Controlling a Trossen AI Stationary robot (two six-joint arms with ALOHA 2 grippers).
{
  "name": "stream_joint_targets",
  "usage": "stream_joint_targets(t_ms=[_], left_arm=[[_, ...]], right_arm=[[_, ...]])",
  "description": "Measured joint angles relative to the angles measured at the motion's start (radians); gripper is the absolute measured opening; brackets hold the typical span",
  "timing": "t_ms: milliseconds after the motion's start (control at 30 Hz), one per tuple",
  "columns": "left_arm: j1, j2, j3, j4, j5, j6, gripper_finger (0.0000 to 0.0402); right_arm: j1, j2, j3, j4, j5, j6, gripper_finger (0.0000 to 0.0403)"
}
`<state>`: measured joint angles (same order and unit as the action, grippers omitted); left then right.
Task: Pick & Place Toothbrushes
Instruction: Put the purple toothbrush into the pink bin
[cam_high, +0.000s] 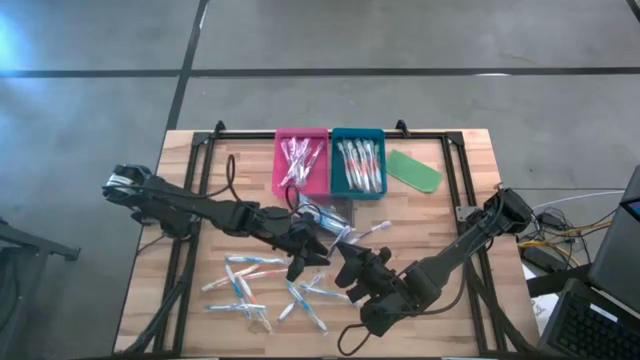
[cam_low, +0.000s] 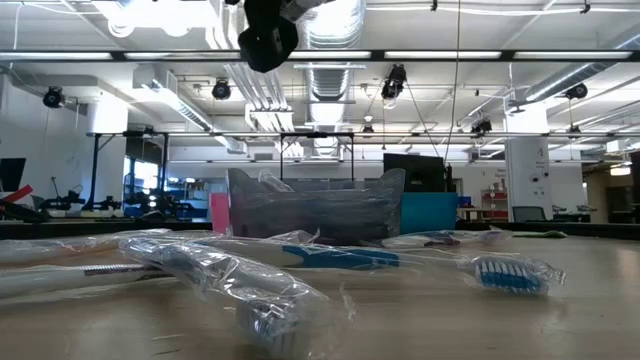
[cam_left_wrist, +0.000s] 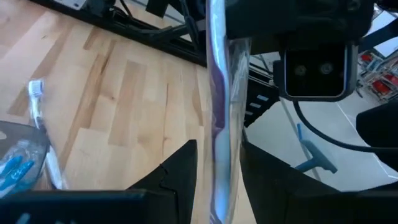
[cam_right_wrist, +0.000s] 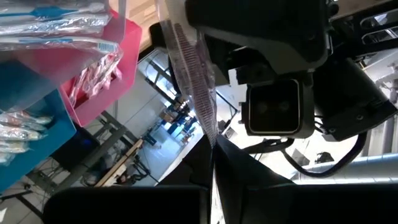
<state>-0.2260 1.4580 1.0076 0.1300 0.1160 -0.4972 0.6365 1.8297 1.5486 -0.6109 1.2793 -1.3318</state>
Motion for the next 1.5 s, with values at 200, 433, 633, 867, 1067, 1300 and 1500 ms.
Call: stream_joint_targets(t_ms=[200,433,633,867,1067,1300,1500], left_arm=[[0.018,0.007,0.007,0.002,0.002,0.017,0.0125],[0.021,-0.001,0.007,0.002,0.029,0.037,0.0097],[0.022,-0.001,0.007,-0.001,0.048,0.062,0.0032],[0.022,-0.001,0.007,-0.003,0.047,0.094,0.0031],[0.021,-0.001,0.007,-0.002,0.047,0.094,0.0035],[0.029,-0.005,0.006,-0.001,0.047,0.124,0.0032],[0.071,-0.005,0.022,-0.011,0.036,0.156,0.0034]], right_arm=[[0.001,-0.001,-0.001,0.028,-0.005,0.003,0.0008],[0.0,-0.003,-0.001,0.031,-0.006,0.004,0.0008],[-0.002,-0.003,-0.001,0.034,-0.008,0.004,0.0008],[-0.002,-0.003,-0.001,0.036,-0.004,0.067,0.0008],[-0.002,-0.003,-0.002,0.043,0.0,0.101,0.0015],[0.0,-0.011,-0.002,0.031,0.004,0.355,0.0076],[0.007,-0.025,-0.002,-0.151,0.008,0.661,0.0125]])
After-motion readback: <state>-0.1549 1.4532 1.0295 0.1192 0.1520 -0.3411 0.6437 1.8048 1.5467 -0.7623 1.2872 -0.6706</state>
